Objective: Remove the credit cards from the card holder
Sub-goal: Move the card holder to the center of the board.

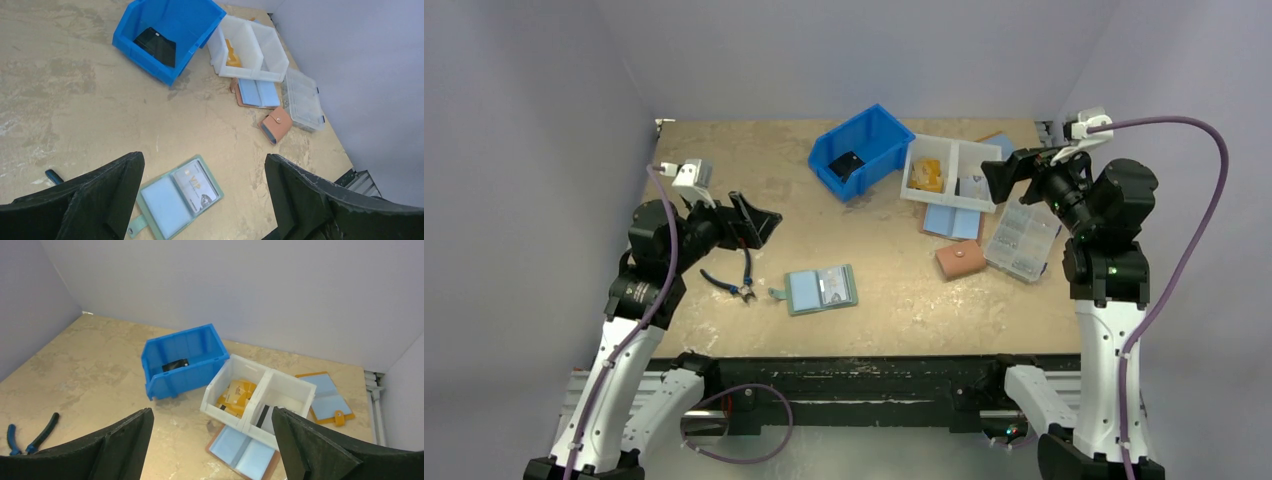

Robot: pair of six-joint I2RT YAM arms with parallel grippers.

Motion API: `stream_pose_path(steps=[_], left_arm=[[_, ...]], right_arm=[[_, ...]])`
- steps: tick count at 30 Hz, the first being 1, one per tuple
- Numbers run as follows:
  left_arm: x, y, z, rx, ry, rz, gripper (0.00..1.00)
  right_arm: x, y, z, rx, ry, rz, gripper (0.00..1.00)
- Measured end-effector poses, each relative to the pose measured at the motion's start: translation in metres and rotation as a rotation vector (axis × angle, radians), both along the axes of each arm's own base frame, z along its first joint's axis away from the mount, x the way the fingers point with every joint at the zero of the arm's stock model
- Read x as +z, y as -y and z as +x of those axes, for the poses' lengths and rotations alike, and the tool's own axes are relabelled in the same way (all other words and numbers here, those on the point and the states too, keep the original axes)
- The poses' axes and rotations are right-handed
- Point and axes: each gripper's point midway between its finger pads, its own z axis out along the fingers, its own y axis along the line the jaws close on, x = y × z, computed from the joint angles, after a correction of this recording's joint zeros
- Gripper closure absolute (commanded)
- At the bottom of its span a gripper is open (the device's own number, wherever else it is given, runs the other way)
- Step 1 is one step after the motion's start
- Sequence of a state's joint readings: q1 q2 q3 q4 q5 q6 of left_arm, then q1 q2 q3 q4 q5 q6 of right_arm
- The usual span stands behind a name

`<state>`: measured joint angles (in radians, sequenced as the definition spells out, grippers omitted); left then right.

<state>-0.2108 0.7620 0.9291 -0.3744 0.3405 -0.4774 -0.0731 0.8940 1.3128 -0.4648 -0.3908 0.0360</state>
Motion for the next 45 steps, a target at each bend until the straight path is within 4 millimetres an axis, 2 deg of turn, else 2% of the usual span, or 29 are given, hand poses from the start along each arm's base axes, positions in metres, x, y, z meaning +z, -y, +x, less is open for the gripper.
stream_pose_path(steps=[5, 9, 14, 17, 22, 28, 31, 36, 39, 45], left_arm=[[-0.015, -0.003, -0.013, 0.000, -0.030, 0.005, 0.01], [-0.032, -0.003, -0.017, -0.002, -0.071, 0.012, 0.01], [-0.059, -0.001, -0.021, -0.016, -0.139, 0.012, 0.01], [-0.070, 0.002, -0.023, -0.032, -0.170, 0.008, 0.02], [-0.097, 0.013, -0.027, -0.093, -0.243, -0.019, 0.07], [-0.152, 0.023, -0.040, -0.139, -0.417, -0.039, 0.09], [-0.156, 0.033, -0.048, -0.173, -0.433, -0.035, 0.09], [-0.157, 0.064, -0.060, -0.265, -0.425, -0.016, 0.10], [-0.164, 0.076, -0.066, -0.295, -0.444, 0.003, 0.11], [-0.170, 0.082, -0.062, -0.274, -0.444, -0.016, 0.13]], right_arm=[[-0.002, -0.002, -0.002, 0.026, -0.003, 0.001, 0.01], [-0.010, -0.005, -0.004, 0.066, -0.017, -0.025, 0.01], [-0.031, -0.020, -0.012, 0.212, -0.033, -0.134, 0.01], [-0.050, -0.032, -0.021, 0.357, -0.028, -0.253, 0.01], [-0.105, -0.041, -0.030, 0.585, -0.044, -0.457, 0.01], [-0.187, -0.028, -0.027, 0.803, -0.105, -0.728, 0.01], [-0.224, -0.019, -0.024, 0.902, -0.139, -0.855, 0.01], [-0.282, -0.010, -0.015, 1.058, -0.224, -1.028, 0.01], [-0.304, -0.007, -0.006, 1.109, -0.260, -1.075, 0.07], [-0.340, -0.004, 0.020, 1.178, -0.344, -1.121, 0.12]])
